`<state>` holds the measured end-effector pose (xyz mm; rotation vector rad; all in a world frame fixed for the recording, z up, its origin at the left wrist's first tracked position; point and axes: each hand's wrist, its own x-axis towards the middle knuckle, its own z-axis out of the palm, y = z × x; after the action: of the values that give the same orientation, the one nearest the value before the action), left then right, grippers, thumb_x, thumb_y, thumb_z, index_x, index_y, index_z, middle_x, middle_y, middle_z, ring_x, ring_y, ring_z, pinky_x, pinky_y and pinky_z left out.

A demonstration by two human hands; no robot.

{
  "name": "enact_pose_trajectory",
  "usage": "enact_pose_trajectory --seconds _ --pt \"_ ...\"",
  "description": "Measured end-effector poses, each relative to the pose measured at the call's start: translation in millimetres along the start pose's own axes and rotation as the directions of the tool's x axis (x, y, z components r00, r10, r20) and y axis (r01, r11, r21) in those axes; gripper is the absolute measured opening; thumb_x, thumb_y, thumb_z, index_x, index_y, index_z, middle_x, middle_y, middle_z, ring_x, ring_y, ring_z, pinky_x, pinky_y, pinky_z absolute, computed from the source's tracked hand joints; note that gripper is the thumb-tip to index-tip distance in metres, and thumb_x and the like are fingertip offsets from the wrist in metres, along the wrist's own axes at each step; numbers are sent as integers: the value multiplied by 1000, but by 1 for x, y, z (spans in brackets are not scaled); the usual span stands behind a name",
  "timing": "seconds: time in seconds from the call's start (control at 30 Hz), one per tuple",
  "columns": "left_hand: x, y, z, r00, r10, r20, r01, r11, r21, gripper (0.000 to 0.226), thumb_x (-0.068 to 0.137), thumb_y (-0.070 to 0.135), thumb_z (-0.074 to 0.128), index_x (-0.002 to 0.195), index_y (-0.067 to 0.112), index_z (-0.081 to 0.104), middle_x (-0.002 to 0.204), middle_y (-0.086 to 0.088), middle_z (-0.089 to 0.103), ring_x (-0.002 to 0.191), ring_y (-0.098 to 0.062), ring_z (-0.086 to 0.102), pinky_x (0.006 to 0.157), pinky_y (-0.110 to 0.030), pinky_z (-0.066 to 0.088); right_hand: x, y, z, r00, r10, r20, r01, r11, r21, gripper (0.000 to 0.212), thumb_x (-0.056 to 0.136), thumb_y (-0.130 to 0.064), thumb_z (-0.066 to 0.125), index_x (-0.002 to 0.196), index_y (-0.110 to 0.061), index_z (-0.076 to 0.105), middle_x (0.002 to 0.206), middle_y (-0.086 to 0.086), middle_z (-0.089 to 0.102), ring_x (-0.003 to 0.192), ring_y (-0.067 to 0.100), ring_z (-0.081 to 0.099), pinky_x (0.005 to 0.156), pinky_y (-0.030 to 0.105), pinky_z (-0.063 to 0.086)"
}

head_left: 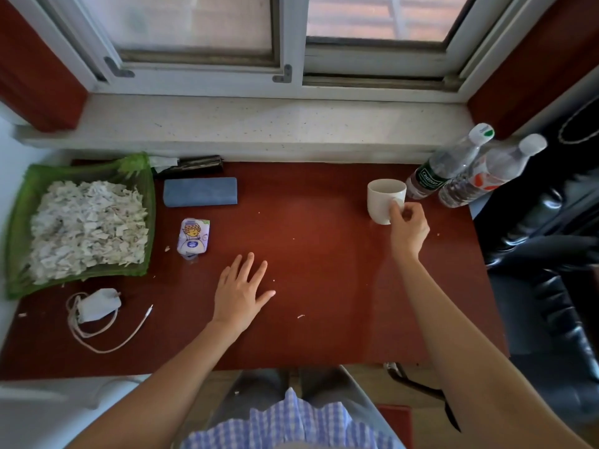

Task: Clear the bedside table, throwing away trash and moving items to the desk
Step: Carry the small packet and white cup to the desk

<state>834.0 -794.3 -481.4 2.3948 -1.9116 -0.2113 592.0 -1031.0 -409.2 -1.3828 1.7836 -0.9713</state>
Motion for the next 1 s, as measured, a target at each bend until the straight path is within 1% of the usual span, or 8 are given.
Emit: enact_pose_trajectory --seconds 0.1,0.23,0.33,0.4,0.5,0.57,0.8,1.0 --pt "0 1 0 1000 -6 9 6 1000 -5 64 81 55 58 133 19 52 141 -14 48 130 -36 44 101 -50 41 -5 7 -5 1000 11 8 -11 999 30 25 86 -41 59 85 -16 58 74 -7 57 70 9 52 61 12 40" --pt "-1 1 0 1000 -10 17 10 1000 -18 64 81 53 61 135 19 51 142 -15 46 132 -37 41 102 -51 40 -14 20 -13 1000 16 -16 -15 998 55 26 81 -50 62 80 -23 62 79 -2 65 75 14 62 71 27 50" --pt "-1 1 -1 1000 -15 26 16 1000 -17 64 82 53 59 135 19 50 143 -15 45 133 -36 40 103 -50 39 -25 32 -20 999 33 -26 -32 999 24 24 79 -48 66 82 -24 65 81 -3 66 79 13 62 77 30 51" --pt "0 2 -1 999 -21 39 21 1000 -14 64 83 53 58 136 20 49 144 -14 44 134 -36 39 105 -50 37 -31 38 -24 999 51 -4 -51 999 5 19 78 -43 69 82 -25 66 80 -6 67 78 11 62 76 25 51" --pt "1 2 -1 998 -27 62 28 1000 -4 64 84 54 56 138 21 46 146 -13 41 136 -35 36 106 -49 34 -40 44 -30 996 82 17 -83 996 13 21 75 -41 74 85 -22 69 80 -7 69 76 7 63 67 7 44" --pt "1 2 -1 997 -30 76 30 1000 4 65 85 55 54 139 21 44 148 -12 40 137 -34 34 107 -49 33 -43 47 -32 995 101 27 -101 995 18 22 74 -41 76 86 -23 71 79 -8 69 75 4 63 65 5 42" --pt "0 2 0 994 -40 100 41 999 -4 65 86 55 52 142 22 40 150 -11 36 140 -33 29 110 -48 29 -37 45 -29 995 94 25 -94 995 -17 18 73 -45 74 78 -29 69 72 -11 68 70 2 62 68 19 47" --pt "-1 3 -2 993 -48 110 51 998 -25 65 86 56 49 141 23 40 150 -11 35 140 -32 28 110 -48 28 -12 34 -19 999 33 43 -29 996 -86 22 75 -46 70 82 -25 70 74 -9 67 71 6 60 71 27 48"
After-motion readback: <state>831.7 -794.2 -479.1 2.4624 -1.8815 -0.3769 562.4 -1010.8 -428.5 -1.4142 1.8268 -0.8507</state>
